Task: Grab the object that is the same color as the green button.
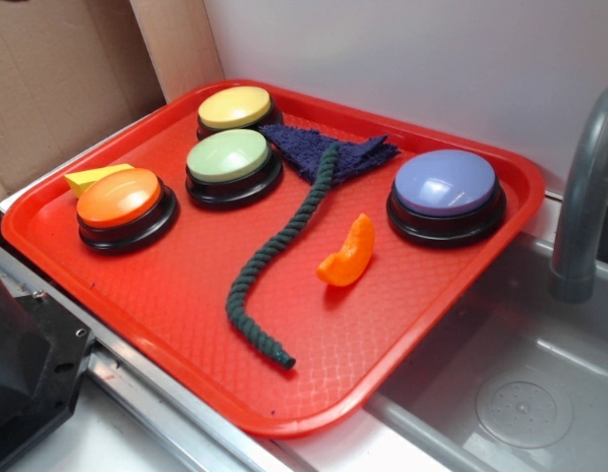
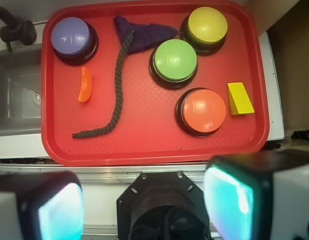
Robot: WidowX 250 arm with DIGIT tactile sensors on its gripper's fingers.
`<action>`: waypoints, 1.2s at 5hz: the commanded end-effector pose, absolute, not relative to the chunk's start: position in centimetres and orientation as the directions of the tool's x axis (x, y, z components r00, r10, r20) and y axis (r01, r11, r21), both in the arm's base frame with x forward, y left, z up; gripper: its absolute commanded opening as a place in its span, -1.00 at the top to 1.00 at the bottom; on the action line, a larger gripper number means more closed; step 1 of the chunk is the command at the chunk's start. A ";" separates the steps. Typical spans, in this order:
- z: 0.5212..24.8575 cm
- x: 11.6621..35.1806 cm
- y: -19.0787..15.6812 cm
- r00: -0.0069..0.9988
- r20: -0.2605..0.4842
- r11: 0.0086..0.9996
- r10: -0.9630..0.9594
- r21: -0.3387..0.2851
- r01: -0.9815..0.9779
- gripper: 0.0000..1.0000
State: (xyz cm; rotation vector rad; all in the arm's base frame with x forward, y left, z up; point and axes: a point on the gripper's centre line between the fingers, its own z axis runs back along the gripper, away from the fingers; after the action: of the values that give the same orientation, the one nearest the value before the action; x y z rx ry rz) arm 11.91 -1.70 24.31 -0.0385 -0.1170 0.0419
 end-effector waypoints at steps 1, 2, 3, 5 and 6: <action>24.3 11.9 -1.7 0.992 0.116 0.998 0.044 -0.041 -0.040 -1.00; 22.2 14.2 -2.0 0.989 0.134 0.998 0.057 -0.034 -0.053 -1.00; 19.3 16.4 -2.4 0.982 0.153 0.993 0.107 -0.059 -0.099 -1.00; 11.6 21.4 -3.6 0.969 0.175 0.984 0.176 0.008 -0.180 -1.00; 8.7 23.0 -4.6 0.966 0.181 0.982 0.184 0.013 -0.190 -1.00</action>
State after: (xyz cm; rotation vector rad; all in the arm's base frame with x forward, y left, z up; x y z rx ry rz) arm 22.68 -4.34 7.80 0.0430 -0.1471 0.2102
